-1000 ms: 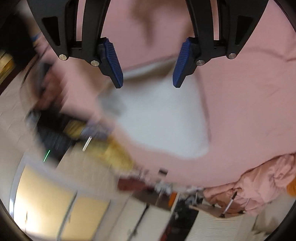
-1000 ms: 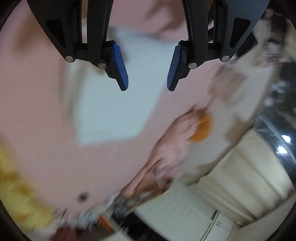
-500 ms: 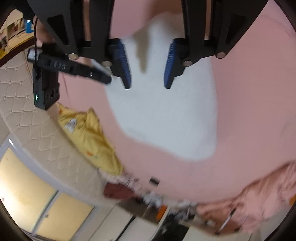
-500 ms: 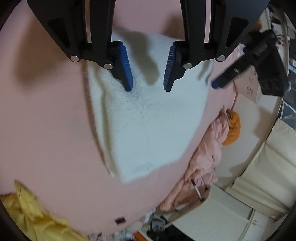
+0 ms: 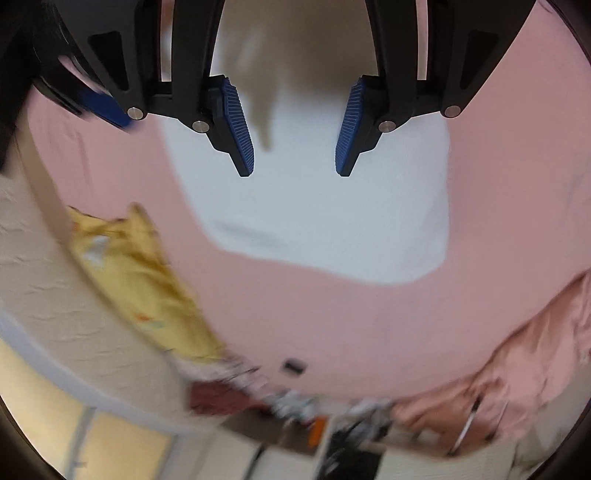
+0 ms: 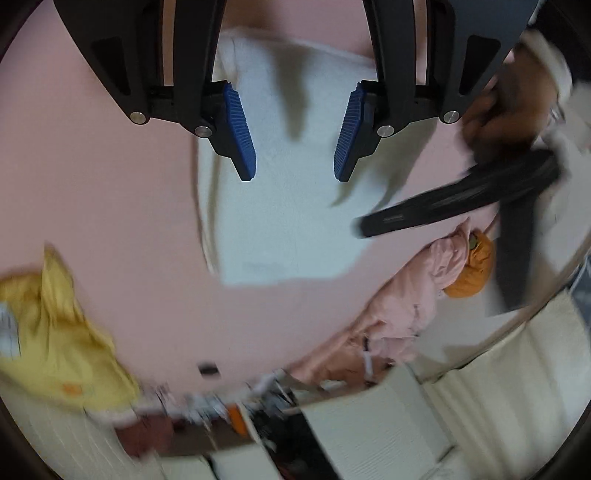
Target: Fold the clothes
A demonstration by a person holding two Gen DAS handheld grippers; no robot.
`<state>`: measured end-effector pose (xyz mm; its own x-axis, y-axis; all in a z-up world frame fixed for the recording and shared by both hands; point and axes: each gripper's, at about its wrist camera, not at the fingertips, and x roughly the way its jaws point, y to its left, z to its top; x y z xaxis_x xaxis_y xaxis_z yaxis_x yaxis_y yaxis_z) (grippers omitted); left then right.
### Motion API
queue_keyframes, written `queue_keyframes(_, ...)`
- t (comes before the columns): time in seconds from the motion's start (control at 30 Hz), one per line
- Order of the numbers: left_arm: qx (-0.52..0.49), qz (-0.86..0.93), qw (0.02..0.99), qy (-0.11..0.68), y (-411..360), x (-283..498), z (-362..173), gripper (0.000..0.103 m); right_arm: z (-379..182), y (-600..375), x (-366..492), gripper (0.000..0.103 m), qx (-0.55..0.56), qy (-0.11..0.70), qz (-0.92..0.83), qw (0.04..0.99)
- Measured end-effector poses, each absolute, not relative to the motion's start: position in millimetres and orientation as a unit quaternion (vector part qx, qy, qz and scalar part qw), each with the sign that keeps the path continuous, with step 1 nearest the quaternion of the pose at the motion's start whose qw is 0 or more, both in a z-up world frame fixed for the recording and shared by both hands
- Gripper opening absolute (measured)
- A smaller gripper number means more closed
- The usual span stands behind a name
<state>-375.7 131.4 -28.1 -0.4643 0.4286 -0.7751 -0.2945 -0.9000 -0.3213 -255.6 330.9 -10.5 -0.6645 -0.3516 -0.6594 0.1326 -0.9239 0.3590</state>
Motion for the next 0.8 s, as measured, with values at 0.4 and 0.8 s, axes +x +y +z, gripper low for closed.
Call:
queue_keyframes(0.4, -0.417, 0.872, 0.239, -0.092, 103.6, -301.9, -14.2, 0.024, -6.3, 332.2, -263.7, 0.046, 0.398, -0.166, -0.890, 0.151)
queue_keyframes(0.8, -0.452, 0.871, 0.179, -0.069, 87.8, -256.2, -37.3, 0.020, -14.6, 301.1, -261.6, 0.045, 0.438, -0.123, -0.879, 0.145)
